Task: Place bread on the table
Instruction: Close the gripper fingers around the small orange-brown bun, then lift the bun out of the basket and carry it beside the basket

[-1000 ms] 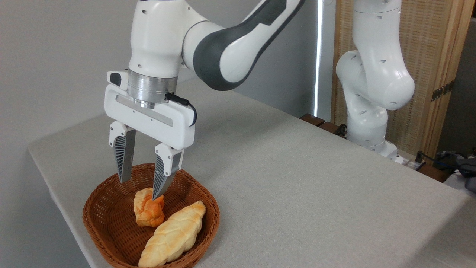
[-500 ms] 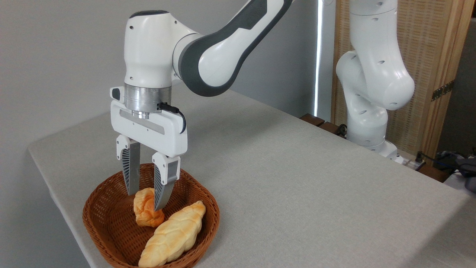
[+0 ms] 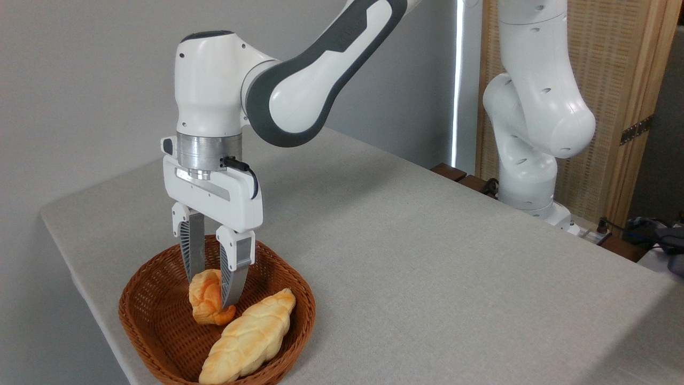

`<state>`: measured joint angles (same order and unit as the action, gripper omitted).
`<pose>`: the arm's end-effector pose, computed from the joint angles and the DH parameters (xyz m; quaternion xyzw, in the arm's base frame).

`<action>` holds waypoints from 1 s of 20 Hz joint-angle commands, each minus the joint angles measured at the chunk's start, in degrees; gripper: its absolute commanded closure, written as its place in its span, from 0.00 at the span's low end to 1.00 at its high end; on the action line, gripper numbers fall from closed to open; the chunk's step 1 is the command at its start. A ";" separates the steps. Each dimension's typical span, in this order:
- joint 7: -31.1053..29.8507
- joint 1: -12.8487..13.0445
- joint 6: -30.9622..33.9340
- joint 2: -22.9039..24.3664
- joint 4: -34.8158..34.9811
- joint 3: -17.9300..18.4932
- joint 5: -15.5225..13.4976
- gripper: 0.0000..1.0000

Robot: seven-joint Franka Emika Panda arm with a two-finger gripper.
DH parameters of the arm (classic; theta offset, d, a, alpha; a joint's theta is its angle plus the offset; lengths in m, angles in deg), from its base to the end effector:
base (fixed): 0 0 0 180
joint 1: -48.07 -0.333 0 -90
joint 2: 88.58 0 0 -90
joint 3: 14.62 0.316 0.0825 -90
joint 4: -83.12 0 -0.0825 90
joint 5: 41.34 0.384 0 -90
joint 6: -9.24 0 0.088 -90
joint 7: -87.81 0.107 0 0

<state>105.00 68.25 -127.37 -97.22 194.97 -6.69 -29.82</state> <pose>0.6017 -0.1318 0.4320 -0.9354 0.3126 -0.1357 0.0946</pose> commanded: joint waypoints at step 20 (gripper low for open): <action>-1.37 0.12 -0.50 0.20 -0.23 0.25 3.51 0.69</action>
<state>105.00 68.21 -127.37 -97.27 194.92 -6.70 -27.20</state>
